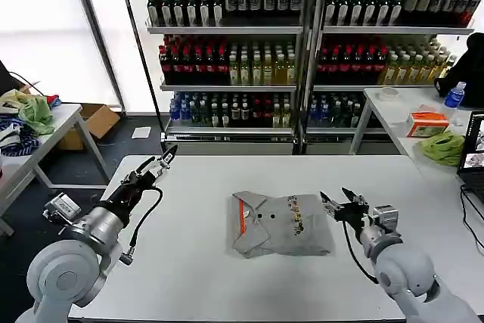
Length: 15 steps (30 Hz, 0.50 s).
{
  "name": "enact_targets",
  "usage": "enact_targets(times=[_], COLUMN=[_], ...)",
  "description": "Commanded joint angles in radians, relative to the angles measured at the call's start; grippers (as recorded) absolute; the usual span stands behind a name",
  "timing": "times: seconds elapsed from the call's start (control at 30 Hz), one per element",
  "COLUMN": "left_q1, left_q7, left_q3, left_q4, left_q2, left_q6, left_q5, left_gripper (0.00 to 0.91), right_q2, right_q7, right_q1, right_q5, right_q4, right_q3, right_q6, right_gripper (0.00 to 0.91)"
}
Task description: Fold and organize the clothes.
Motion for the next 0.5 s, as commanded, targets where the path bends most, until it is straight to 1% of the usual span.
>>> enact_targets(times=[0.03,0.1,0.13,0.17,0.2,0.3,0.33,0.37,0.43,0.47,0.5], left_q1=[0.039,0.057,0.065,0.071,0.083,0.1,0.103,0.108,0.11,0.109,0.107], left_q7=[0.019,0.039,0.041,0.042,0.049,0.056,0.058,0.062,0.069,0.068,0.069], left_q3=[-0.003,-0.005,-0.005,-0.007,-0.009,-0.012,-0.013,-0.012,-0.011,-0.009,-0.009], left_q4=[-0.013,-0.013,-0.014,-0.018,-0.021,-0.025,-0.024,-0.023,-0.021,-0.021,-0.021], left_q2=[-0.012,-0.015,-0.016,-0.017,-0.018,-0.027,-0.029,-0.03,-0.029,-0.029,-0.029], left_q6=[-0.001,-0.002,-0.003,-0.004,-0.004,-0.005,-0.006,-0.007,-0.007,-0.007,-0.007], left_q5=[0.032,0.061,0.062,0.062,0.064,0.066,0.068,0.068,0.068,0.068,0.068], left_gripper=[0.907,0.907,0.907,0.907,0.907,0.907,0.907,0.907,0.907,0.907,0.907], right_q2=[0.185,0.212,0.217,0.227,0.23,0.234,0.234,0.232,0.228,0.223,0.222], right_q7=[0.012,0.055,0.068,0.107,0.129,0.16,0.161,0.182,0.19,0.228,0.245], right_q1=[0.066,0.066,0.064,0.061,0.057,0.055,0.056,0.058,0.058,0.056,0.055], right_q5=[-0.254,-0.297,-0.318,-0.364,-0.39,-0.397,-0.386,-0.366,-0.351,-0.341,-0.345], right_q4=[-0.047,-0.082,-0.095,-0.12,-0.14,-0.169,-0.171,-0.168,-0.16,-0.151,-0.15], right_q3=[-0.268,-0.33,-0.337,-0.352,-0.355,-0.353,-0.348,-0.346,-0.341,-0.344,-0.344], right_q6=[0.077,0.004,-0.023,-0.06,-0.081,-0.094,-0.095,-0.095,-0.097,-0.099,-0.099], right_gripper=[0.907,0.907,0.907,0.907,0.907,0.907,0.907,0.907,0.907,0.907,0.907])
